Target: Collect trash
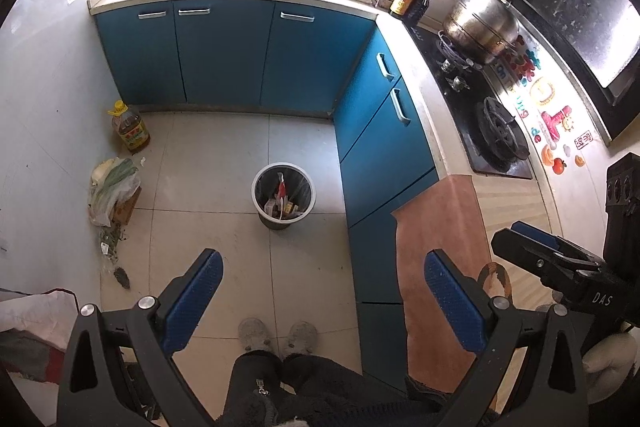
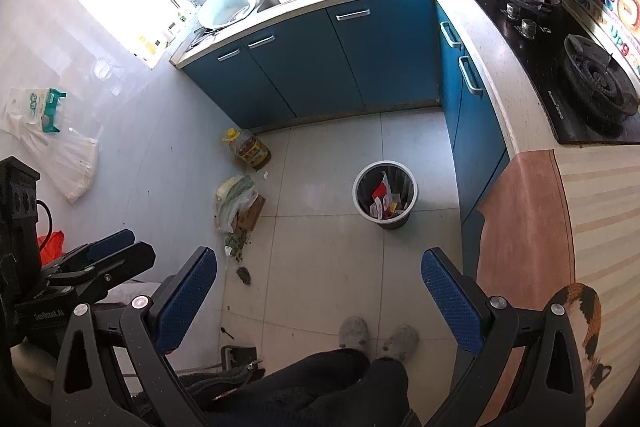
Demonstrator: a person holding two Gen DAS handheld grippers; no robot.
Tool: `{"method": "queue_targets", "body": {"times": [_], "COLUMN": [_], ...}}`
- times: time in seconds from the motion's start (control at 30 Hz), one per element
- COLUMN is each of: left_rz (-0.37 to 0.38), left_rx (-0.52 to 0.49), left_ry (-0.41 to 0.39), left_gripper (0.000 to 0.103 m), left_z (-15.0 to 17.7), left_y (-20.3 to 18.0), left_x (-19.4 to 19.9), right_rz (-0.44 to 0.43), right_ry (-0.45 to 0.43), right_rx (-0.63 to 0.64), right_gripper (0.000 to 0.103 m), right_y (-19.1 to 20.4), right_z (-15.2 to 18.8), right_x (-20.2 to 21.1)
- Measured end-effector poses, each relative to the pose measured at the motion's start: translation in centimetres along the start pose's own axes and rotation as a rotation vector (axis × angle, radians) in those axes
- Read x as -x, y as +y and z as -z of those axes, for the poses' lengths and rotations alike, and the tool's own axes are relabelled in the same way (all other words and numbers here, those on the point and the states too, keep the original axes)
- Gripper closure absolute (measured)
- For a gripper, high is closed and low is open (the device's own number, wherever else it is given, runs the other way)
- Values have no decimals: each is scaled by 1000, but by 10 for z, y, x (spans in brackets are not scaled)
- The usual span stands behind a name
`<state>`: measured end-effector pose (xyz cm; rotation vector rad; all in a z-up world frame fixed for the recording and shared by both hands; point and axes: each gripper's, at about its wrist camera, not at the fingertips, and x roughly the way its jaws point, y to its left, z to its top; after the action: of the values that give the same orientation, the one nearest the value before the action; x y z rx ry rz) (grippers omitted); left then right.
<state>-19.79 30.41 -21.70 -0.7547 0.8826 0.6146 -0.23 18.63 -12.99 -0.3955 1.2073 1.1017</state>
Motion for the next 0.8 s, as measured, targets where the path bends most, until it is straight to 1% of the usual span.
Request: {"method": "queue_targets", "body": {"times": [0.8], "left_rz": [35], "left_rx": [-18], "left_ry": [10], "left_gripper": [0], "left_z": [1], "left_y": [-7], "left_x": [2], "right_rz": [-9], "right_ry": [4], "right_rx": [-23], "right_gripper": [0], "right_y": [-7], "right_z": [12], "right_x": [3]}}
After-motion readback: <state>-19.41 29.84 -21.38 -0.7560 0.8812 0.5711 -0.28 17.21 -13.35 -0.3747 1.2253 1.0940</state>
